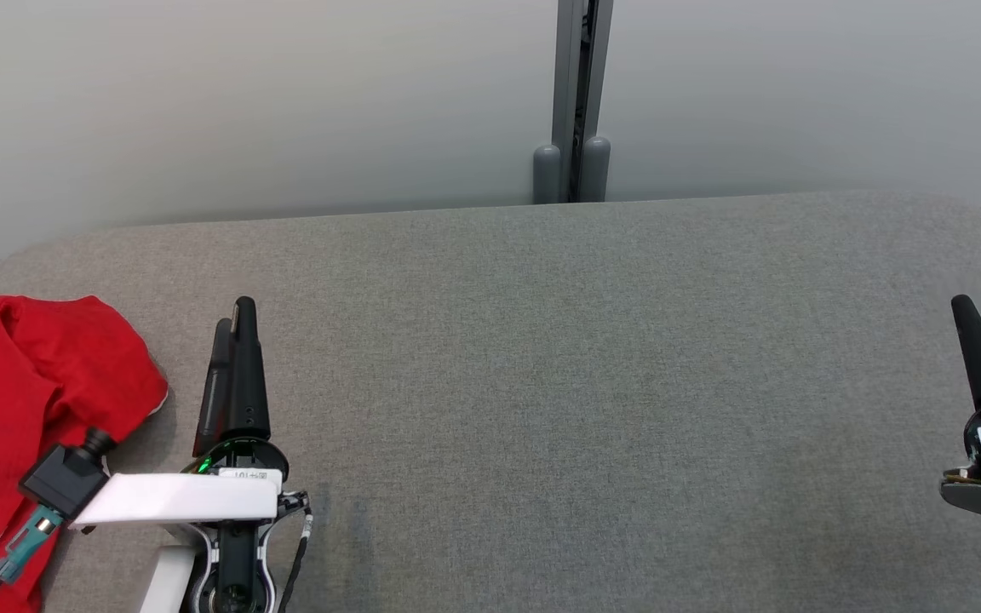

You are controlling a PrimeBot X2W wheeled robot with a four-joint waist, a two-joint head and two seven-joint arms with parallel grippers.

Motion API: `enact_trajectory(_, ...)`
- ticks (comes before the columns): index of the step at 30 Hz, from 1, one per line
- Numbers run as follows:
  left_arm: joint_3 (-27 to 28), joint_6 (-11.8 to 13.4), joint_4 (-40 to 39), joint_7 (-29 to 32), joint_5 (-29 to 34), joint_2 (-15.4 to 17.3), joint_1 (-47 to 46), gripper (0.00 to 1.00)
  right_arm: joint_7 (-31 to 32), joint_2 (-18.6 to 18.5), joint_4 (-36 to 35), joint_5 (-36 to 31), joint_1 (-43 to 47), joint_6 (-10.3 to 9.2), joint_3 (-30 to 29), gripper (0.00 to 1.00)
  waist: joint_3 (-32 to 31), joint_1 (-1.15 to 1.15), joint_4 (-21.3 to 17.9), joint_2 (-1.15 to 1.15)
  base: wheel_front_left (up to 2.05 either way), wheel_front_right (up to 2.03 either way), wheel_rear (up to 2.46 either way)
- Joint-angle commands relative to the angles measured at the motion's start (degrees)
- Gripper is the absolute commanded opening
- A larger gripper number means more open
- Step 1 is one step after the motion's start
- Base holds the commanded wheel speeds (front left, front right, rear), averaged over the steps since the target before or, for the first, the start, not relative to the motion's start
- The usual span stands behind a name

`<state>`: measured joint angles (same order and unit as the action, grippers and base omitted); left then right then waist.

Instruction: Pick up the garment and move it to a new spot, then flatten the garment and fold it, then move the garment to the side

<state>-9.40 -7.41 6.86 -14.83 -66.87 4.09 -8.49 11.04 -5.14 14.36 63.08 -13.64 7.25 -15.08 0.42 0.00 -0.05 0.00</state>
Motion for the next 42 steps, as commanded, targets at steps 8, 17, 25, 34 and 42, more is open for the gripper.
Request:
enact_trajectory(8,0.47,0.01,-2.72,-0.20,10.53,0.21,-1.26,1.00,-3.64,-1.47,-4.00,-11.10,-0.26,0.25,2.90,1.00,-0.10,0.00,-0.09,0.00,0.00,0.00,0.00)
enact_trajectory(17,-0.32,0.73,-2.39,-0.21,21.55,1.35,-0.17,1.00,-7.01,-2.02,-5.02,-21.55,1.08,0.27,5.94,1.00,-0.18,0.00,-0.07,0.00,0.00,0.00,0.00)
enact_trajectory(25,-0.82,1.53,0.27,-0.22,29.65,2.05,0.18,1.00,-10.11,-1.74,-3.91,-28.51,2.21,0.29,8.06,1.00,-0.21,0.00,-0.07,0.00,0.00,0.00,0.00)
enact_trajectory(34,-0.10,2.31,3.75,-0.23,34.20,2.02,0.60,1.00,-12.65,-1.71,-2.64,-34.06,2.78,0.30,9.92,1.00,-0.29,0.00,-0.11,0.00,0.00,0.00,0.00)
enact_trajectory(42,1.11,2.16,6.91,-0.24,36.69,1.85,0.15,1.00,-14.98,-1.30,-1.27,-38.96,3.37,0.32,11.26,1.00,-0.37,0.00,0.12,0.00,0.00,0.00,0.00)
